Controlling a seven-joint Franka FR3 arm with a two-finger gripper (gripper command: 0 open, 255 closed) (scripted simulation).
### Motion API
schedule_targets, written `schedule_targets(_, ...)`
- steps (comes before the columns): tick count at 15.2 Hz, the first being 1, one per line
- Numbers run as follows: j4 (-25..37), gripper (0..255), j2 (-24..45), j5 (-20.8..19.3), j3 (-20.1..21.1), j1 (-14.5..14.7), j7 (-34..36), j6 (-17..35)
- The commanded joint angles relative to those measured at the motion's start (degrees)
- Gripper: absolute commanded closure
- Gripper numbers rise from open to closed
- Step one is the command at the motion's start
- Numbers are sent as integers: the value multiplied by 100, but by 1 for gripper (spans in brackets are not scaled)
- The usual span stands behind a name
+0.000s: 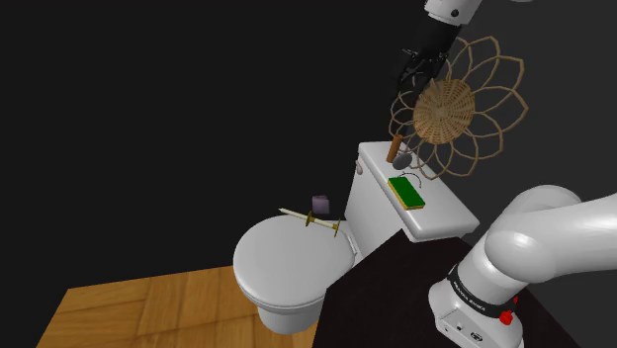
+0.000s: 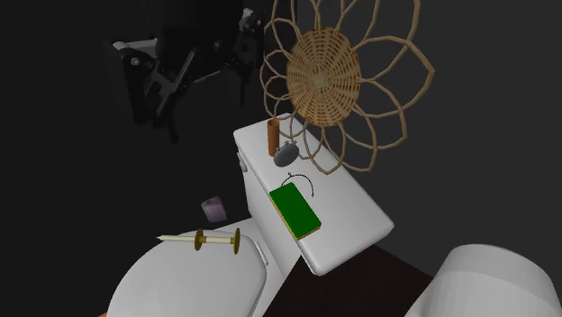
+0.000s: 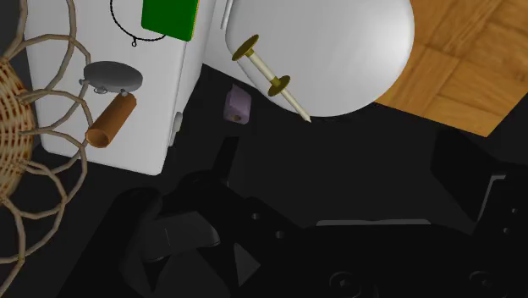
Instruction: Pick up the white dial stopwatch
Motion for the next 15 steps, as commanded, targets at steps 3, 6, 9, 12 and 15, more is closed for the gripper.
schedule_targets(3,-253,0,-9,-164,-248,66,-569,124)
schedule_targets(6,-566,0,53,-439,-633,149,-1421,331)
schedule_targets(9,-799,0,212,-735,-1029,218,-2272,571)
schedule_targets(12,-950,0,472,-1034,-1430,282,-3119,851)
schedule_targets(15,-1019,0,834,-1319,-1838,361,-3957,1173)
